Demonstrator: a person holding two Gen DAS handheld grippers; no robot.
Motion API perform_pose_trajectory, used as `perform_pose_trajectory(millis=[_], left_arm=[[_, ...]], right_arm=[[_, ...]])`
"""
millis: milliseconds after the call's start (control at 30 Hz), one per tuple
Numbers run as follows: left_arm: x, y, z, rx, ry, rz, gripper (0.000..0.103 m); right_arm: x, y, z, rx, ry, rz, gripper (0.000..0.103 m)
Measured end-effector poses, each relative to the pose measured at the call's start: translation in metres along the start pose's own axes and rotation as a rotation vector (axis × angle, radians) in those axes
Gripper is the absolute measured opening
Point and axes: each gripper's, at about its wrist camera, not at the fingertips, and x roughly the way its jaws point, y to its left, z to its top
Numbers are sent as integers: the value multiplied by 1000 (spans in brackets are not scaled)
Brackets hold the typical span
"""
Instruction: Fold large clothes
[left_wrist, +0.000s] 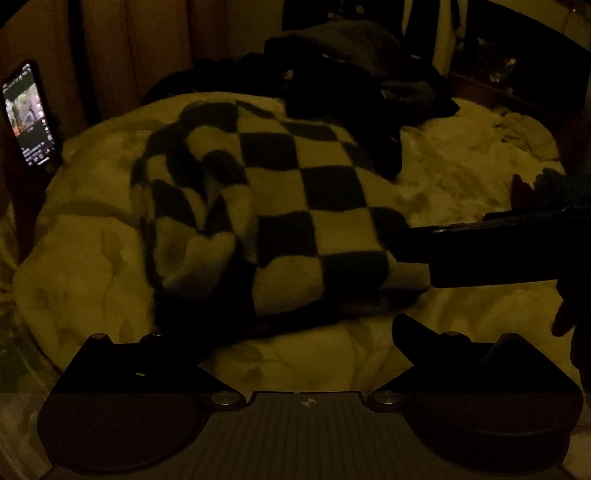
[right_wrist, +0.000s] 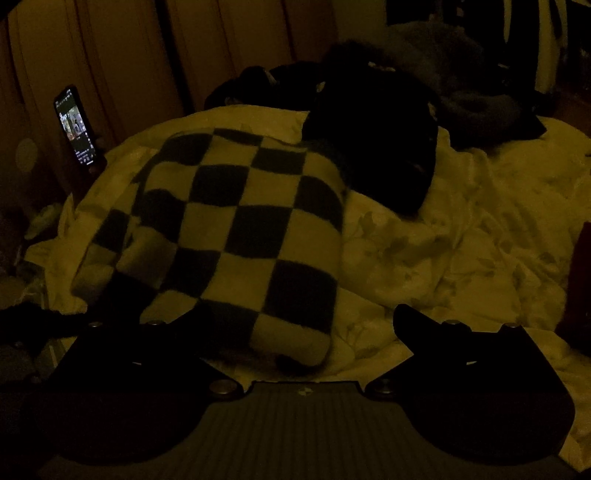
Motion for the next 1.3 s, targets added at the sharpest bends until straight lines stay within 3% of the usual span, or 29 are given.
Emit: perform_pose_trajectory(millis=[1300], left_arm=[[-5,-5,5,31,-8,44,103]], right_arm=[[-7,5,-1,1,-10,19,103]])
